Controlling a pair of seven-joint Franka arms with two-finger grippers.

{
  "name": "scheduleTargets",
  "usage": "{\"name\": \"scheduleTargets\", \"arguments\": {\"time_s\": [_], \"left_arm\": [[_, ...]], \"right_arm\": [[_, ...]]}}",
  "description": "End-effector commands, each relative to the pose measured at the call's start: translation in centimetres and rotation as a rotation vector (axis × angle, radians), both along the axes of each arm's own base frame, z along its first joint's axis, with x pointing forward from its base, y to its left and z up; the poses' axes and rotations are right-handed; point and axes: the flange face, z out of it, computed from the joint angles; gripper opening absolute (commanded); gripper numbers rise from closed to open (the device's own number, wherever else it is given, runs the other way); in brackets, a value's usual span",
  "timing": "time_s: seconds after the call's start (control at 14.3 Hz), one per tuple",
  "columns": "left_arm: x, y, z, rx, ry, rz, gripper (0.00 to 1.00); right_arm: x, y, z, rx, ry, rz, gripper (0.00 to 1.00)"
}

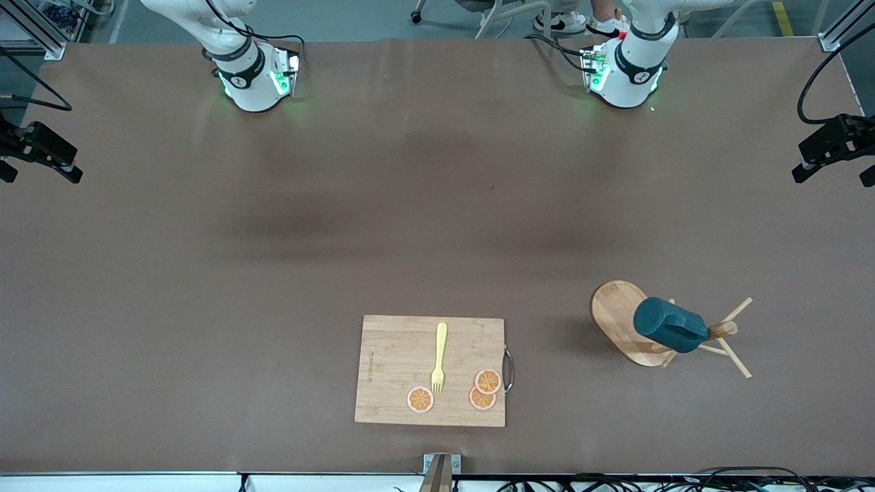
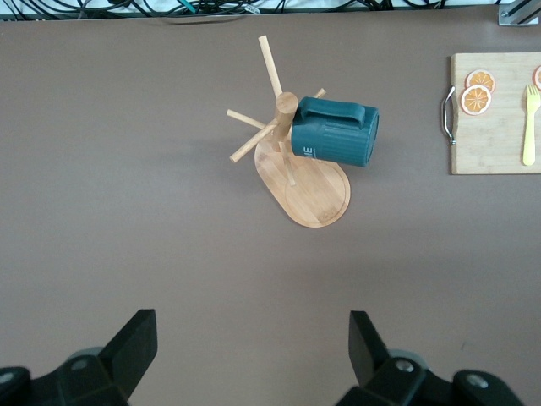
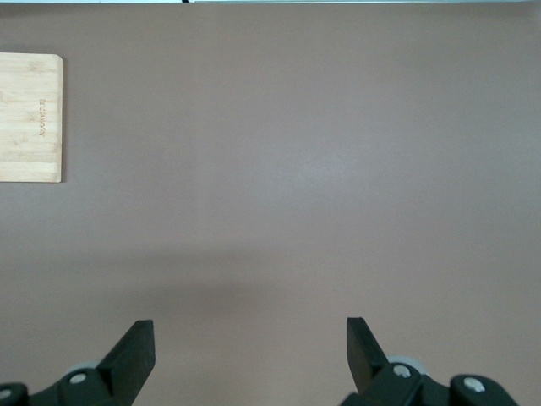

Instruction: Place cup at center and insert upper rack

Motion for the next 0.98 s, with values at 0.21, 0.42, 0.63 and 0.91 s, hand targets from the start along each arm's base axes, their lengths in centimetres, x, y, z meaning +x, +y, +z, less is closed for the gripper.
{"name": "scheduleTargets", "arguments": {"time_s": [0.21, 0.42, 0.63, 0.91], "left_arm": [[-0.6, -1.8, 0.5, -0.005, 0.015, 0.057, 1.0], [-0.7, -2.6, 0.3, -0.012, 0.032, 0.106, 1.0], [-1.0, -2.8, 0.0, -0.007, 0.059, 0.089, 1.0], [-1.0, -2.9, -0.1, 0.009, 0.059, 0.077, 1.0]], "right_arm": [[-0.3, -0.2, 0.2, -0.009, -0.006, 0.003, 1.0], [-0.3, -0.1, 0.2, -0.009, -0.006, 0.005, 1.0], [-0.3, -0.1, 0.2, -0.009, -0.006, 0.005, 1.0], [-0.3, -0.1, 0.3, -0.009, -0.007, 0.005, 1.0]]}}
